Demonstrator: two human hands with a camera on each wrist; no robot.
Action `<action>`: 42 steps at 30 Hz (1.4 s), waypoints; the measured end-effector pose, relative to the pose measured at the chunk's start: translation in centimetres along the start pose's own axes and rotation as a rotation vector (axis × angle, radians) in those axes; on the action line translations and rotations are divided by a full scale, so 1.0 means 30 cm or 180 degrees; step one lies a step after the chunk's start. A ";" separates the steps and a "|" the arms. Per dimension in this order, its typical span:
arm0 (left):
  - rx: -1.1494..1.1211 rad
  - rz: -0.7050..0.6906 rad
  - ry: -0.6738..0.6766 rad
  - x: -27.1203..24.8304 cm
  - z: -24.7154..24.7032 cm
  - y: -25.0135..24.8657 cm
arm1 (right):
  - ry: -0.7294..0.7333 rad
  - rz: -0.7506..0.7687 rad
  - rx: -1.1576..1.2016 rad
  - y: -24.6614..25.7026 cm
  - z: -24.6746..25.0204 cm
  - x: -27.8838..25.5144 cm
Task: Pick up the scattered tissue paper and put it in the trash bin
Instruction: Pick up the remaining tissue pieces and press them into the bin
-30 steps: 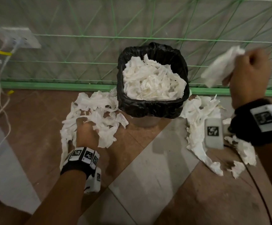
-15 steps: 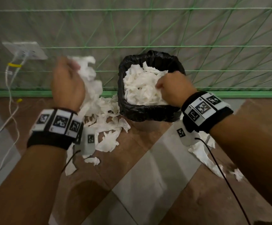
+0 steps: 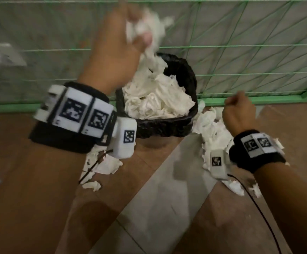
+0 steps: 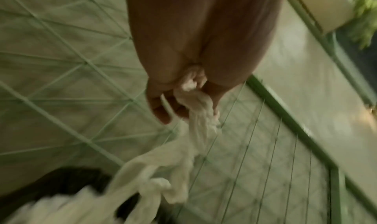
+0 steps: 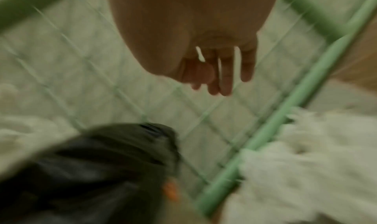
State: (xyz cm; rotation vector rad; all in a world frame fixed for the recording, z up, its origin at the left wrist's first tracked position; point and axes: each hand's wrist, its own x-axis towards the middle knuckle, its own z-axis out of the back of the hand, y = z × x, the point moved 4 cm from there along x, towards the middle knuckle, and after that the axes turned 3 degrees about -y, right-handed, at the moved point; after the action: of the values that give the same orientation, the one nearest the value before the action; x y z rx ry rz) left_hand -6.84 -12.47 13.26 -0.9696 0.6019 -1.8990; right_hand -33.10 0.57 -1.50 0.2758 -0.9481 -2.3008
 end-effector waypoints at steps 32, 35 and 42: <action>0.1948 0.1680 0.2218 -0.759 -0.224 0.883 | 0.0296 -0.0333 0.0282 0.085 0.190 0.067; 0.2400 0.1529 0.2330 -0.812 -0.259 0.866 | 0.0324 0.0116 0.0413 0.263 0.257 0.078; 0.1659 0.1539 0.1962 -0.829 -0.269 0.910 | -0.0436 0.1917 0.0161 0.629 0.239 -0.033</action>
State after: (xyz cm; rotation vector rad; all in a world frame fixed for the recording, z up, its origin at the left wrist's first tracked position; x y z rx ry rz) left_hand 7.38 -3.69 -20.65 0.1098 0.5743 -1.7523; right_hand -26.35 -5.06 16.70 -0.1381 -0.9936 -1.7572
